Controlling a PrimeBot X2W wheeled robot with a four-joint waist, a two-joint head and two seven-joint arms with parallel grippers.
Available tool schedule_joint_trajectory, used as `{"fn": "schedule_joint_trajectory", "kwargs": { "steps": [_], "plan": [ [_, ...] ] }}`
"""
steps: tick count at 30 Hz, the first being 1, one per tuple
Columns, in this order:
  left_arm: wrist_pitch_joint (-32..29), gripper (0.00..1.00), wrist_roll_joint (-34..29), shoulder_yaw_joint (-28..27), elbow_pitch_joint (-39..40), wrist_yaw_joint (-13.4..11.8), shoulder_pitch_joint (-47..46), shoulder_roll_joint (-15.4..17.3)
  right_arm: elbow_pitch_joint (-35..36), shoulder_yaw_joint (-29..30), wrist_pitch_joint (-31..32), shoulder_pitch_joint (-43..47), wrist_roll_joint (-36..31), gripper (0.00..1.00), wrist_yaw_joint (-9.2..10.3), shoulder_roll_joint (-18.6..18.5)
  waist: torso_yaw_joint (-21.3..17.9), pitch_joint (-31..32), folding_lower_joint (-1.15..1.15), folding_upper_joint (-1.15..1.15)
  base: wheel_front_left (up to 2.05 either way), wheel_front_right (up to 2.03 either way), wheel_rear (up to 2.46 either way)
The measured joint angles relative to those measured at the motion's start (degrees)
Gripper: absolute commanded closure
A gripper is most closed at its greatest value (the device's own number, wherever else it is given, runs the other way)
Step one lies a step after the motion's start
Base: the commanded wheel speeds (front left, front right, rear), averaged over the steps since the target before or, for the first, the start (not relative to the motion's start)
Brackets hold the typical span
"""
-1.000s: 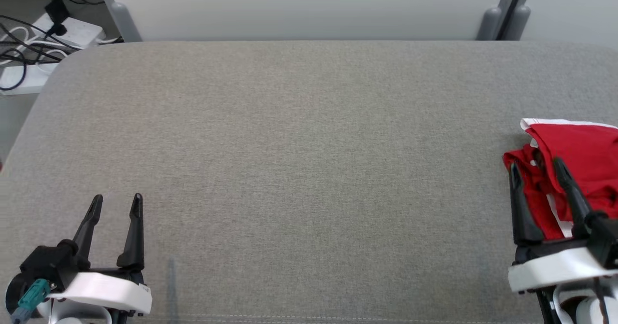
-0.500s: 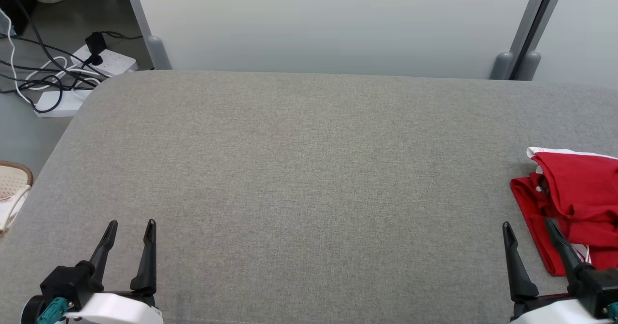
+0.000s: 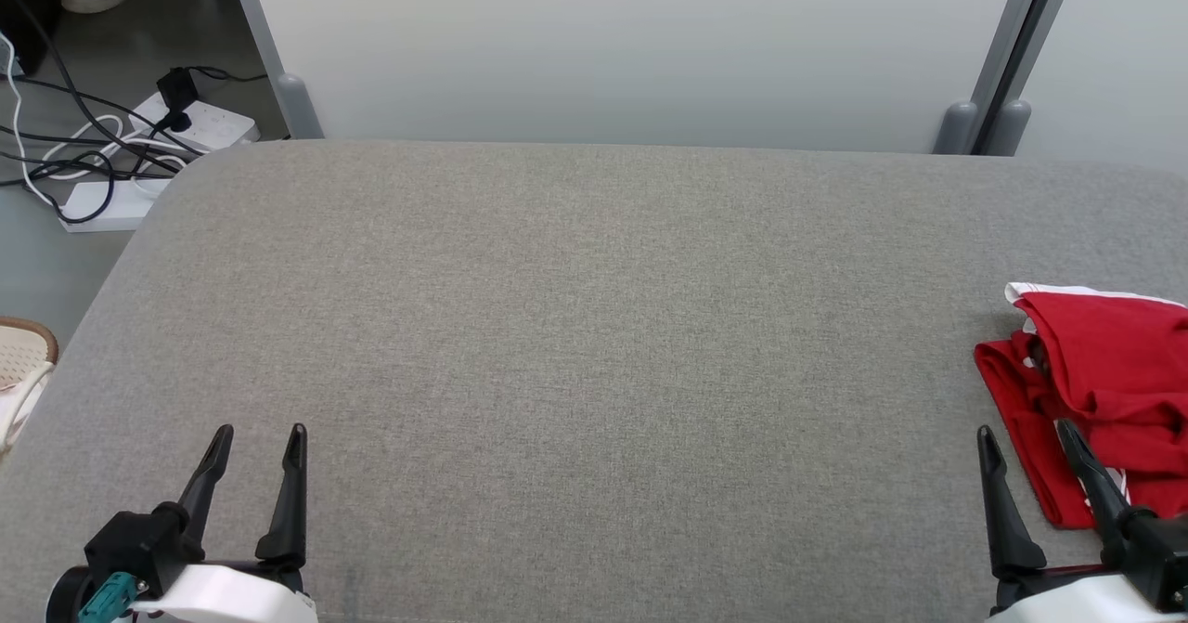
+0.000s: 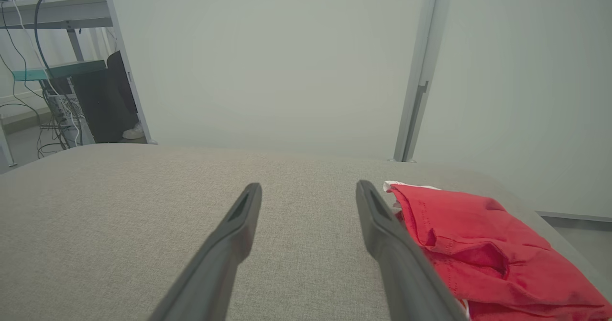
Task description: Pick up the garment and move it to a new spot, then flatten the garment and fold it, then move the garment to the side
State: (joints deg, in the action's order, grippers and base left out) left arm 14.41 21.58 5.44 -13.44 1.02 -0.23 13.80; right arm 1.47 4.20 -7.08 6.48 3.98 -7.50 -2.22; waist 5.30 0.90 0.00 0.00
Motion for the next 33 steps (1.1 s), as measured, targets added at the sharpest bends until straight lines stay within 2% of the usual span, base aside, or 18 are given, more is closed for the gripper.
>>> {"fn": "schedule_joint_trajectory", "kwargs": {
  "steps": [8,33],
  "plan": [
    [0.0,0.0,0.0,-0.1,0.0,0.0,0.0,-0.1,-0.4,0.6,-0.3,0.0,2.7,0.0,0.01,0.0,0.0,-0.1,0.0,0.0,0.0,0.0,0.0],
    [0.0,0.0,0.1,-0.2,-0.3,-0.1,0.0,-0.1,-0.8,0.8,-1.2,0.0,3.2,0.0,0.01,0.0,-0.2,0.0,0.0,0.0,0.0,0.0,0.0]
  ]
}}
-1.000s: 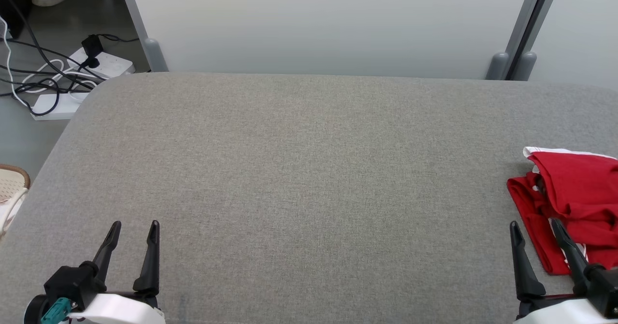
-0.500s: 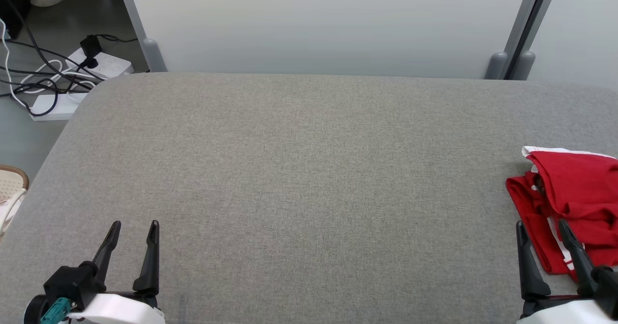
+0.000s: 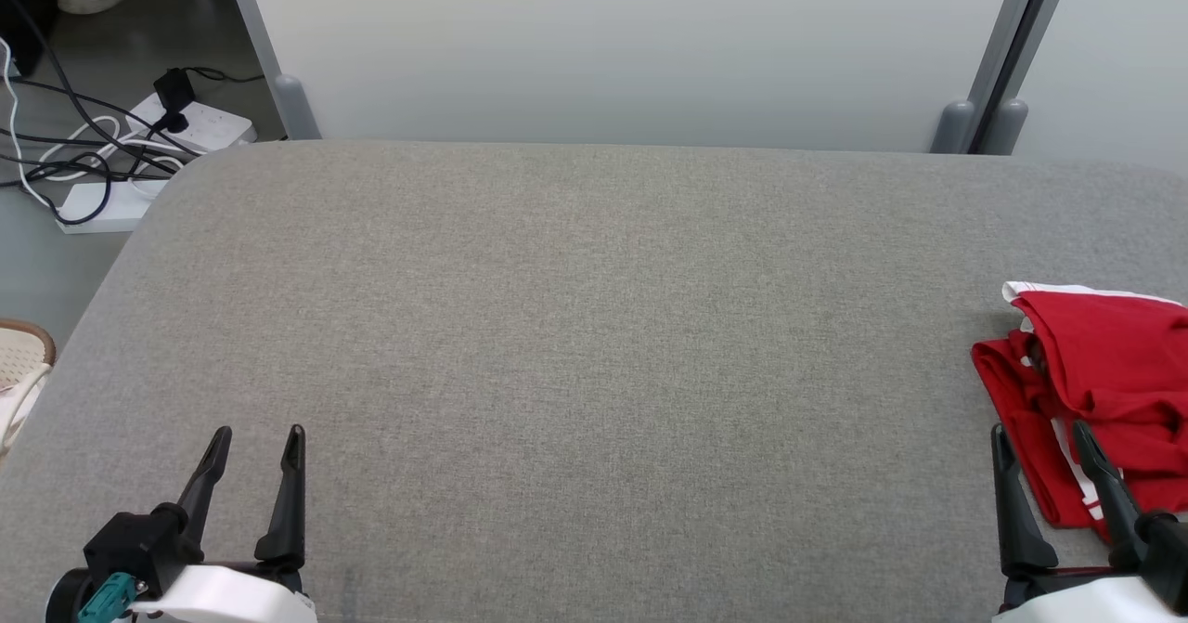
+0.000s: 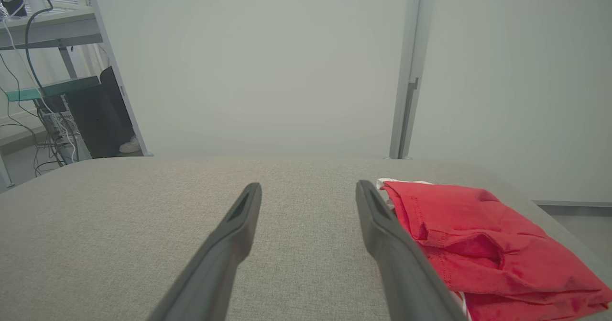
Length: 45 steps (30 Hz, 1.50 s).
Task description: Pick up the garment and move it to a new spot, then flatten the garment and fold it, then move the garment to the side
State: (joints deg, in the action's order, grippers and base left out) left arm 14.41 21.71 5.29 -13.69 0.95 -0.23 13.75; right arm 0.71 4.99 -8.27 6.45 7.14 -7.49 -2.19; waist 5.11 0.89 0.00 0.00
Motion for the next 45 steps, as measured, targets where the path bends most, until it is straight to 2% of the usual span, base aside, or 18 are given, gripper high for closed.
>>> {"fn": "schedule_joint_trajectory", "kwargs": {
  "steps": [3,4,10,45],
  "plan": [
    [0.0,0.0,0.0,0.0,0.0,0.0,0.0,-0.1,0.1,0.0,0.0,0.0,0.0,0.0,0.0,0.0,0.0,0.1,0.0,0.0,0.0,0.0,0.0],
    [0.0,1.0,0.0,0.0,-0.1,0.0,0.0,-0.2,0.1,0.0,0.0,0.0,0.0,1.0,0.0,0.0,0.1,0.1,0.0,0.0,0.0,0.0,0.0],
    [-0.8,1.0,0.7,0.5,-3.1,0.0,1.9,-2.2,-2.8,-0.1,0.2,0.7,0.9,1.0,-0.01,0.6,0.0,0.2,0.0,0.0,0.0,0.0,0.0],
    [-6.4,1.0,20.0,-2.1,-2.9,1.5,1.7,-4.3,-6.4,0.1,3.7,-1.2,24.3,1.0,0.0,0.6,-1.4,-0.2,-0.01,0.0,0.0,0.0,0.0]
  ]
}}
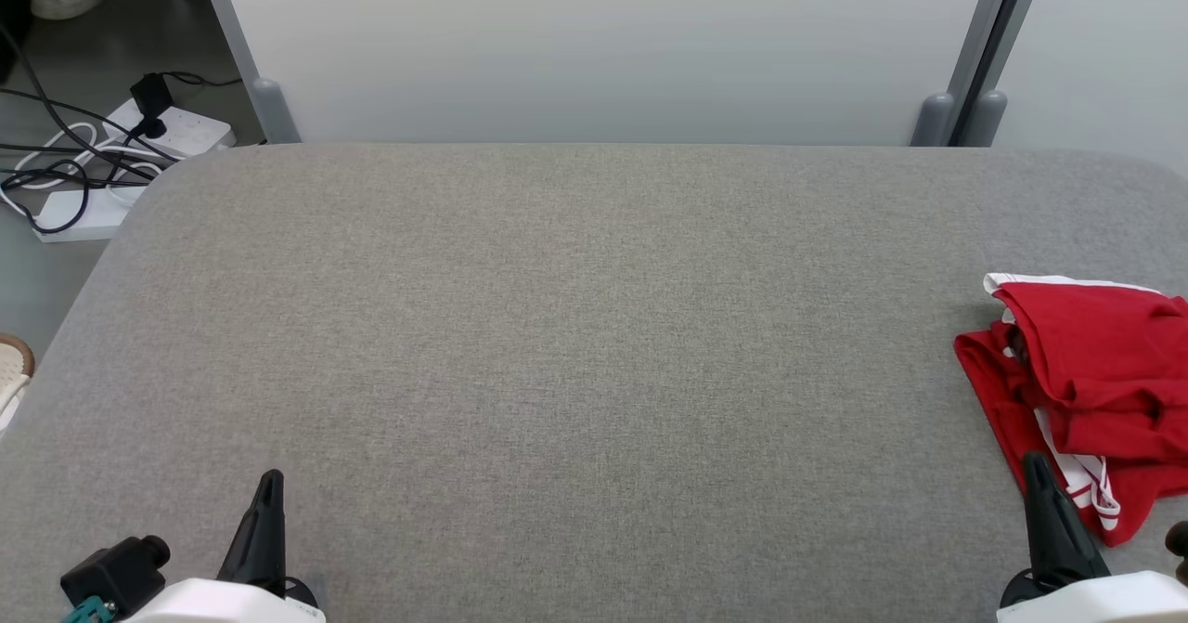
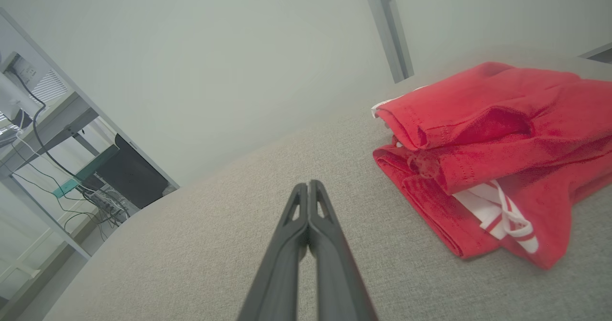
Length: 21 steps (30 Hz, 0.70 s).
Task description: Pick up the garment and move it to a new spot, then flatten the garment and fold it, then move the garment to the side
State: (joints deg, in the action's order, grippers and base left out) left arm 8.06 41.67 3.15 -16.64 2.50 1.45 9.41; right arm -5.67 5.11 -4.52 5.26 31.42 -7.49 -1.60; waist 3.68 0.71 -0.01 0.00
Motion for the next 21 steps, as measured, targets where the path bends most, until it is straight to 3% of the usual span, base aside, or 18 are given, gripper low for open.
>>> {"fn": "schedule_joint_trajectory", "kwargs": {
  "steps": [21],
  "plan": [
    [-3.6,1.0,12.6,-2.0,0.2,1.0,-0.8,-1.7,-2.5,0.3,2.7,-1.7,15.5,1.0,0.0,-0.2,-0.9,-0.2,0.0,0.0,0.0,0.0,0.0]
  ]
}}
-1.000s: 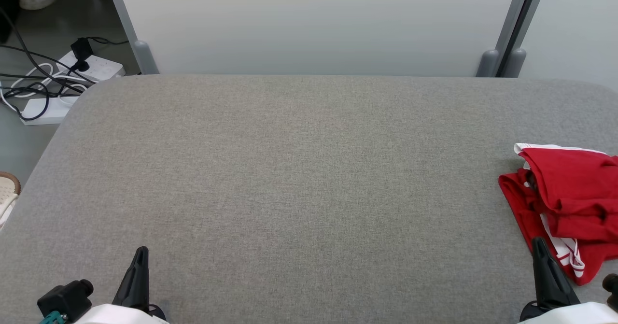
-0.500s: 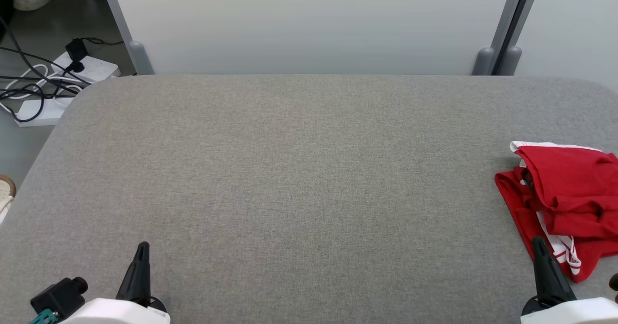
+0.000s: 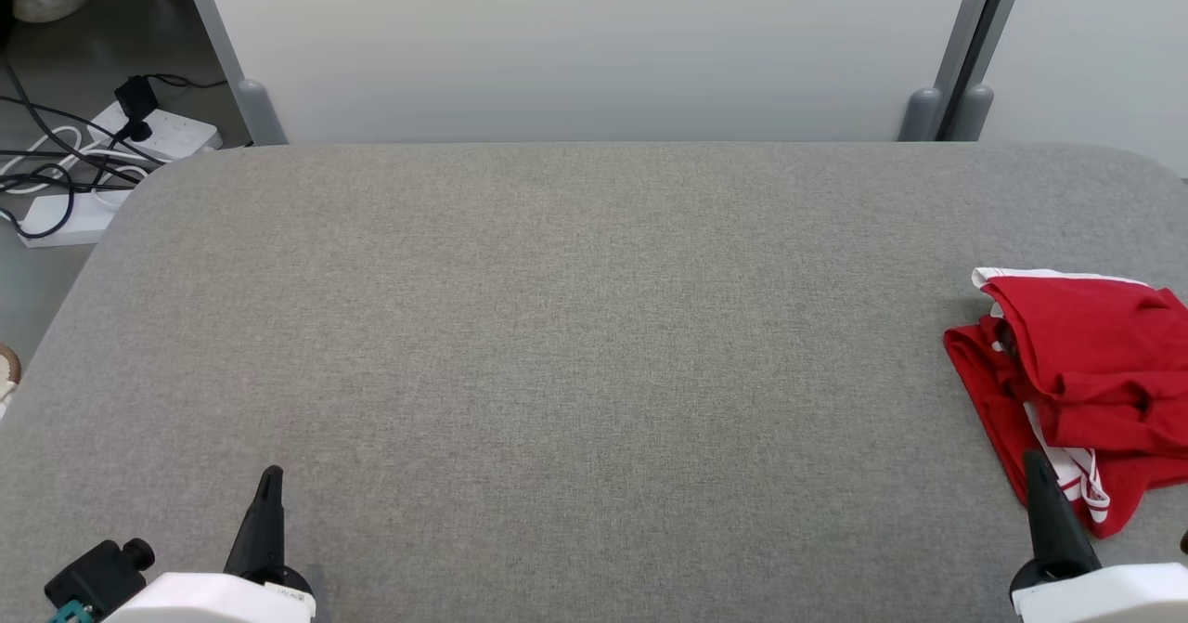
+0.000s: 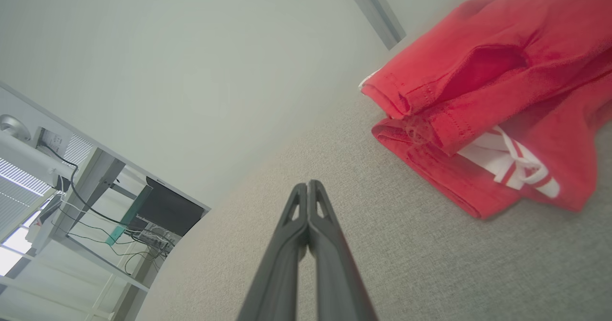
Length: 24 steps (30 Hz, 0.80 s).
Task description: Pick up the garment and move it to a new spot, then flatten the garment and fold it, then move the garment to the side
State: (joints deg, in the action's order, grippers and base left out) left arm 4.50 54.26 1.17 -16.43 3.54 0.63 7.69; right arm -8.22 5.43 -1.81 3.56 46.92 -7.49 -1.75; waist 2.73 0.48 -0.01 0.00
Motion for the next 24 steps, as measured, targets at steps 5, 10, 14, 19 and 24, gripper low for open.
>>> {"fn": "schedule_joint_trajectory", "kwargs": {
  "steps": [5,10,14,19,24],
  "plan": [
    [-0.9,1.0,2.9,-0.4,0.0,0.3,0.0,-0.8,-0.2,0.1,0.7,-1.0,3.3,1.0,0.0,0.0,-0.2,-0.1,0.0,0.0,0.0,0.0,0.0],
    [-1.5,1.0,5.8,-0.7,0.1,0.5,-0.3,-1.1,-0.7,0.2,0.9,-1.0,6.7,1.0,0.0,0.0,-0.4,-0.1,0.0,0.0,0.0,0.0,0.0],
    [-2.5,1.0,7.7,-1.2,0.2,0.7,-1.2,-1.3,-1.6,0.3,1.4,-1.6,9.3,1.0,0.01,-0.1,-0.6,-0.1,0.0,0.0,0.0,0.0,0.0],
    [-3.1,1.0,10.6,-1.6,0.3,0.9,-1.2,-1.5,-1.9,0.6,1.9,-2.2,12.6,1.0,0.02,-0.1,-0.8,-0.2,0.0,0.0,0.0,0.0,0.0],
    [-4.0,1.0,13.5,-2.1,0.3,1.0,-1.2,-1.8,-2.3,1.0,2.6,-2.3,15.9,1.0,0.02,-0.2,-1.0,-0.2,0.0,0.0,0.0,0.0,0.0]
  ]
}}
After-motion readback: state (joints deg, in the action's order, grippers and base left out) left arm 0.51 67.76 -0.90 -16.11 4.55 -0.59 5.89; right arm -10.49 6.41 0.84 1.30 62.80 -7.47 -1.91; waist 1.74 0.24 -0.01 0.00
